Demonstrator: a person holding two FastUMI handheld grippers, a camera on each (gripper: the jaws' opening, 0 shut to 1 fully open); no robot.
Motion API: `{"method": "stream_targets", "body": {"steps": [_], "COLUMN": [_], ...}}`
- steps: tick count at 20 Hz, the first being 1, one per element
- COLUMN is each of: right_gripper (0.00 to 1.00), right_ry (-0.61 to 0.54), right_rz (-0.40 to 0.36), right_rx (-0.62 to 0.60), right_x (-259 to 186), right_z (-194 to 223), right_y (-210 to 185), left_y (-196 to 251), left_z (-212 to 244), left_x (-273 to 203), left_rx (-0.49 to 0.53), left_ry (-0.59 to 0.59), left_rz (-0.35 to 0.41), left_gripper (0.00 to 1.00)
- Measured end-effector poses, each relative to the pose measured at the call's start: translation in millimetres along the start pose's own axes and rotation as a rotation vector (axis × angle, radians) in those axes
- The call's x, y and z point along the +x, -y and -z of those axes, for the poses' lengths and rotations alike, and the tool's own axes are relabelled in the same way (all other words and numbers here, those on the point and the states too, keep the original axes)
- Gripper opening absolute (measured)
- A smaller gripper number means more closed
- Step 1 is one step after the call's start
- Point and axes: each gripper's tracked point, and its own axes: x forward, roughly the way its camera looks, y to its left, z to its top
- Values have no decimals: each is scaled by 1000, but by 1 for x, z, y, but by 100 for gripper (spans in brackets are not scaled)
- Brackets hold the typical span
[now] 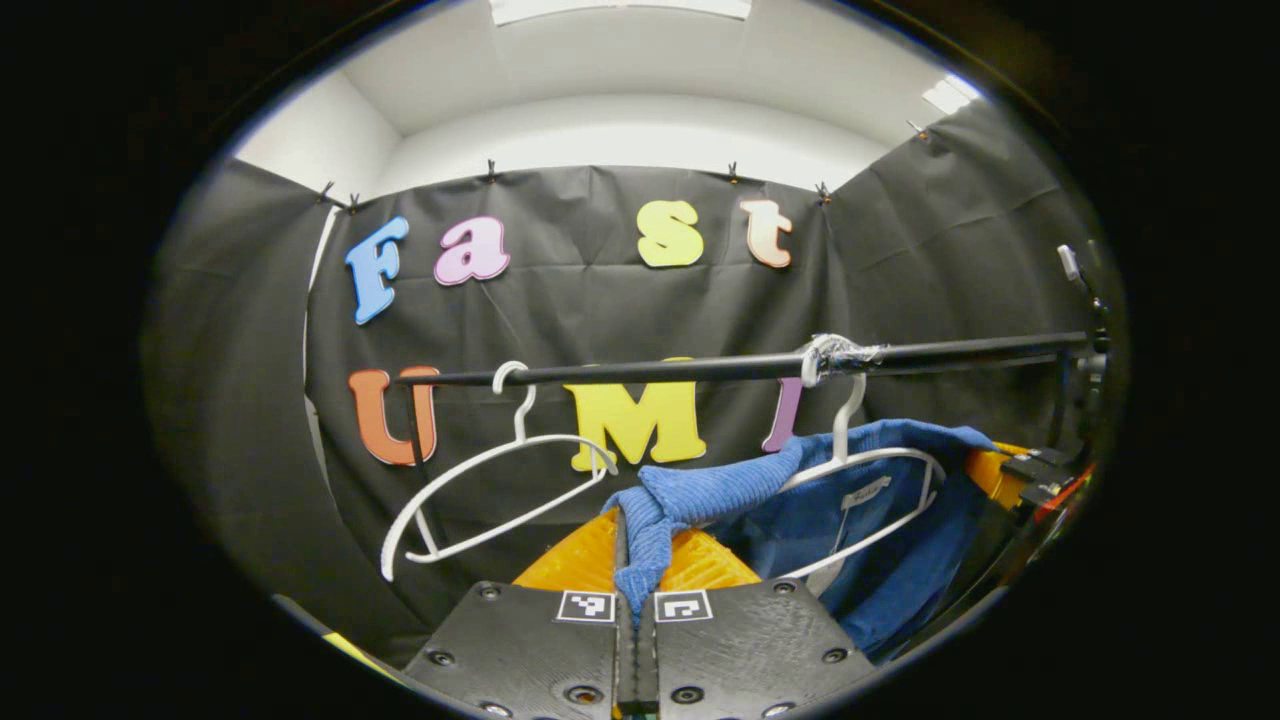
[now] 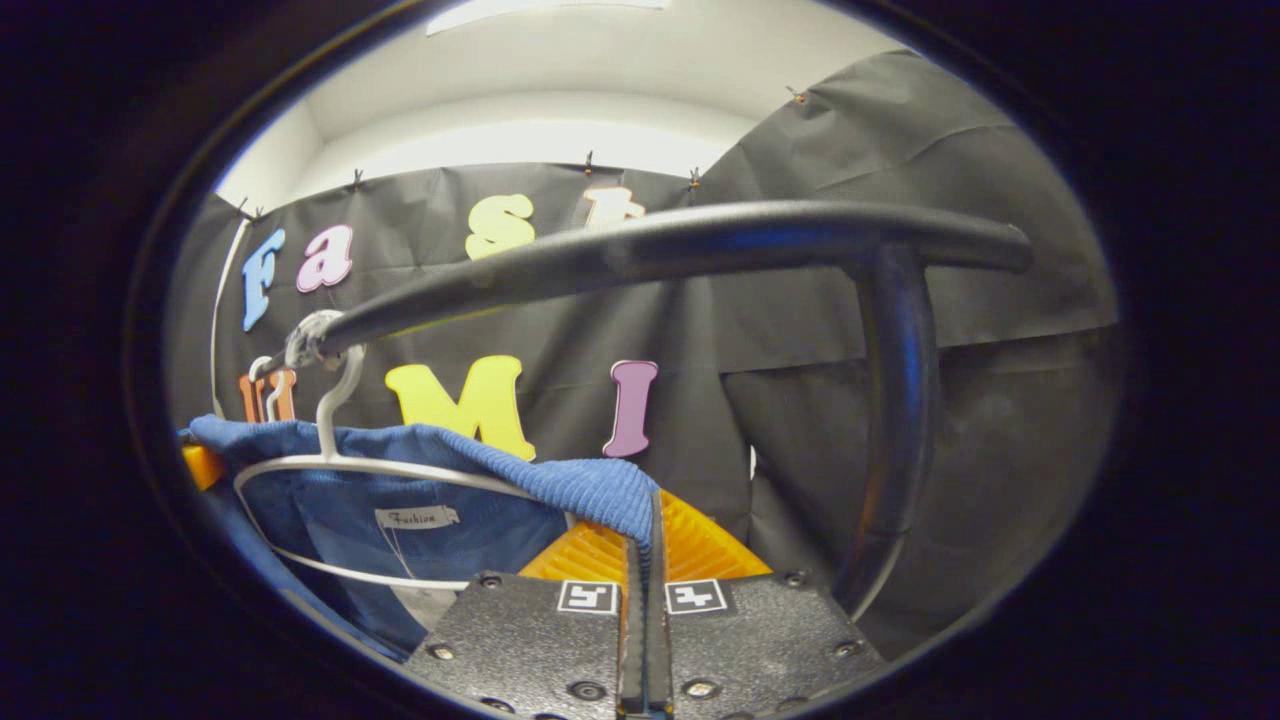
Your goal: Grasp the clothes on the hanger with both hands and then place them into the laundry hamper below.
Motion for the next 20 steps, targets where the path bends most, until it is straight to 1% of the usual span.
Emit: {"method": "stream_targets", "body": {"steps": [4,5,7,8,9,10,11,13,14,15,16,17,19,20], "right_gripper": [4,5,5,5,5,5,5,5,5,5,5,5,5,5], "right_ry": [64,73,87,92,93,94,95,98,99,93,88,83,83,80], "right_rz": [-18,-23,-27,-28,-30,-29,-32,-28,-27,-28,-28,-29,-25,-23], "right_rx": [-39,-43,-53,-58,-58,-58,-58,-76,-82,-85,-84,-84,-91,-91], "right_x": [-12,-14,-15,-16,-17,-17,-17,-17,-17,-16,-15,-15,-10,-9], "right_z": [-26,-30,-35,-38,-39,-39,-39,-39,-37,-35,-33,-31,-29,-26], "right_y": [-9,-12,-15,-16,-17,-17,-19,-22,-22,-23,-23,-24,-25,-25], "left_y": [-13,-18,-23,-25,-31,-33,-34,-38,-40,-41,-44,-46,-52,-53], "left_z": [-23,-28,-34,-35,-39,-40,-40,-36,-34,-33,-29,-23,-11,-3], "left_x": [-5,-3,-1,-1,-1,0,1,0,2,1,2,4,12,16], "left_rx": [41,53,74,99,133,168,204,270,301,333,358,378,422,438], "left_ry": [4,2,-13,-23,-30,-39,-47,-65,-72,-75,-82,-93,-112,-124], "left_rz": [44,60,96,112,123,144,163,200,218,237,256,272,289,295], "left_gripper": [5,0,0,5,5,0,5,5,0,0,0,5,5,0]}}
